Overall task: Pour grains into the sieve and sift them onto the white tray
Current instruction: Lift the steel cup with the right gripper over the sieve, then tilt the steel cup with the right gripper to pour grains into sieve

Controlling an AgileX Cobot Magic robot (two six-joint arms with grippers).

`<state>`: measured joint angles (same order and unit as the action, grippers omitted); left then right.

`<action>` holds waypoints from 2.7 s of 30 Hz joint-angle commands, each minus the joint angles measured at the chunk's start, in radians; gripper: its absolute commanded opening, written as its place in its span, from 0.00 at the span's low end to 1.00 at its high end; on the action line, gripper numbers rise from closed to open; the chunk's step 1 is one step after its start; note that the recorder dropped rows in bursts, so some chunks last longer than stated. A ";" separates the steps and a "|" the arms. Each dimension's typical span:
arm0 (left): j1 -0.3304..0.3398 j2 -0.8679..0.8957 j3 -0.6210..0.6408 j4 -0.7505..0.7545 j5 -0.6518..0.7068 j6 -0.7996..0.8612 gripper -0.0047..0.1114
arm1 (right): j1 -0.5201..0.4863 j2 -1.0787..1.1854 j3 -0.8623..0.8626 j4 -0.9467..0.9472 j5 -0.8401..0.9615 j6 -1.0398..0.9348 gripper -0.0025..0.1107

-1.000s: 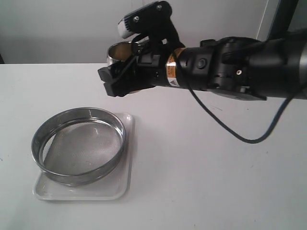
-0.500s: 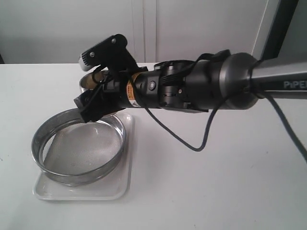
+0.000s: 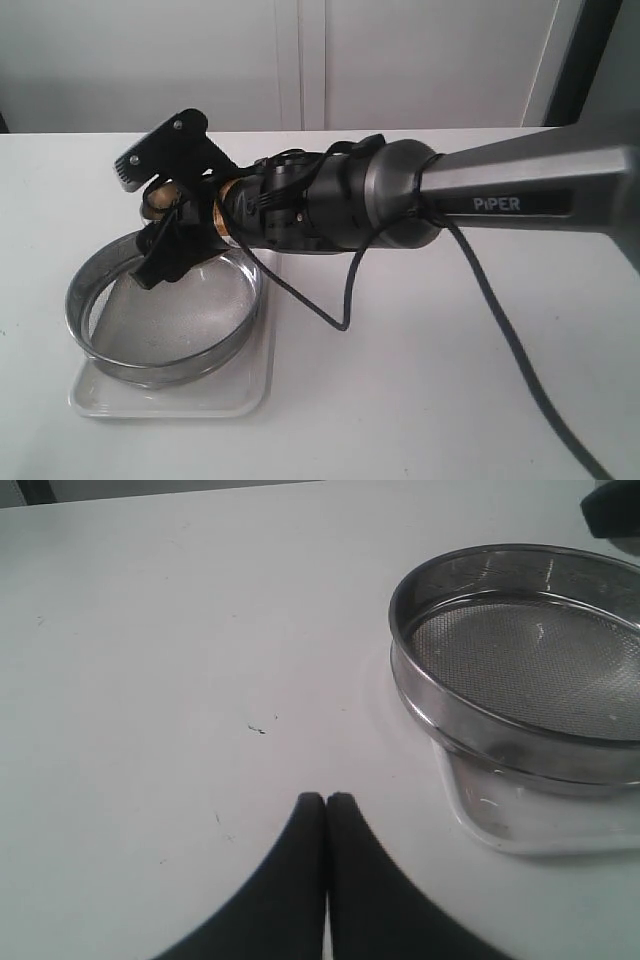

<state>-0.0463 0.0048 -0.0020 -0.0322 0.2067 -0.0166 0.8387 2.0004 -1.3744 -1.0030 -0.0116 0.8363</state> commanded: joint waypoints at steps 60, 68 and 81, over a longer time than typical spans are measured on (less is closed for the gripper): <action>0.004 -0.005 0.002 -0.001 -0.003 -0.002 0.04 | 0.131 0.137 -0.061 -0.741 0.476 -0.313 0.02; 0.004 -0.005 0.002 -0.001 -0.003 -0.002 0.04 | 0.150 0.176 -0.069 -0.741 0.495 -0.500 0.02; 0.004 -0.005 0.002 -0.001 -0.003 -0.002 0.04 | 0.157 0.177 -0.096 -0.741 0.501 -0.813 0.02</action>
<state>-0.0463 0.0048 -0.0020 -0.0322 0.2067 -0.0166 0.9897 2.1901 -1.4632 -1.7342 0.4733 0.0793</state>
